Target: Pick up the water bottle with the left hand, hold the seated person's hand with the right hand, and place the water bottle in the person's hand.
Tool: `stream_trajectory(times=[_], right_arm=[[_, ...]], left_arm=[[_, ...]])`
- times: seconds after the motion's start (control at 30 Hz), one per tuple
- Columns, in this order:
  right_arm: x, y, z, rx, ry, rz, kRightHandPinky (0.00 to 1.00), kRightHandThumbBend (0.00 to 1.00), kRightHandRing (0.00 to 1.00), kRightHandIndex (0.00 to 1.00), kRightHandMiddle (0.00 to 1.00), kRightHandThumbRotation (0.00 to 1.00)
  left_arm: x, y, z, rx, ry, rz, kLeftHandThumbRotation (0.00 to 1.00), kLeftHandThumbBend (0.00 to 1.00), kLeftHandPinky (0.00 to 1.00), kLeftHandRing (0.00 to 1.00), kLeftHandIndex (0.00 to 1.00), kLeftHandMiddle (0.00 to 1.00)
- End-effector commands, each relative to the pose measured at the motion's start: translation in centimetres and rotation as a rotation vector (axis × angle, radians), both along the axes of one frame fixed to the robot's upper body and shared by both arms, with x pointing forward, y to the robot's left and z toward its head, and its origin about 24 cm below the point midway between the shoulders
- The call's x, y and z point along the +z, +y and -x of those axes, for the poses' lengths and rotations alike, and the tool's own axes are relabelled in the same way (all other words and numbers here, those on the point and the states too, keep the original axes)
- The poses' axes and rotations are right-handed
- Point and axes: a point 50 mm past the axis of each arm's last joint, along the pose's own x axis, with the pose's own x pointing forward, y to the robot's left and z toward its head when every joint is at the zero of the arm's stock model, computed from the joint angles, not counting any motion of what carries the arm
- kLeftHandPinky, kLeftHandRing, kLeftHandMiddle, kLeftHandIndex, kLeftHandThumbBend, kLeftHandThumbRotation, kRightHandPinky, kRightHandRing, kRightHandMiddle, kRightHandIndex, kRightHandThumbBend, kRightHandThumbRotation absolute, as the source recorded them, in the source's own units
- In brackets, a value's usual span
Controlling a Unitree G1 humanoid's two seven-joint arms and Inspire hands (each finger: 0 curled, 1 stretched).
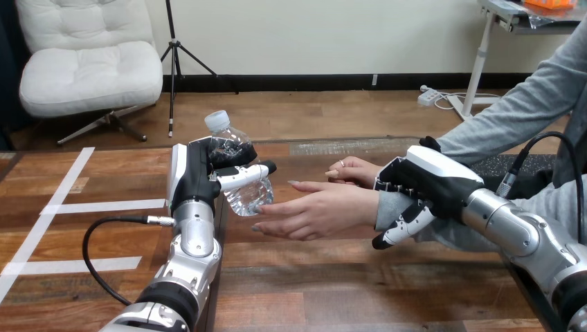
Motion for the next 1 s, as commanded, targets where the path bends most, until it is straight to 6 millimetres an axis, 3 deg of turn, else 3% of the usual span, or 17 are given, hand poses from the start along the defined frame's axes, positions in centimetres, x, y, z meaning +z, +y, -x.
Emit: stream_trajectory(times=[0.0,0.97], right_arm=[[2.83,0.18,-1.39,0.008,-0.084,-0.024,0.32,0.90,0.35,0.42,0.41,0.00],[2.84,0.05,-1.44,0.002,-0.072,-0.008,0.40,0.96,0.42,0.49,0.46,0.00]], left_arm=[[5.01,-0.45,-2.42,-0.033,-0.189,-0.022,0.00,0.77,0.39,0.44,0.51,0.46],[5.06,-0.26,-2.43,-0.032,-0.191,-0.013,0.00,0.77,0.40,0.46,0.50,0.47]])
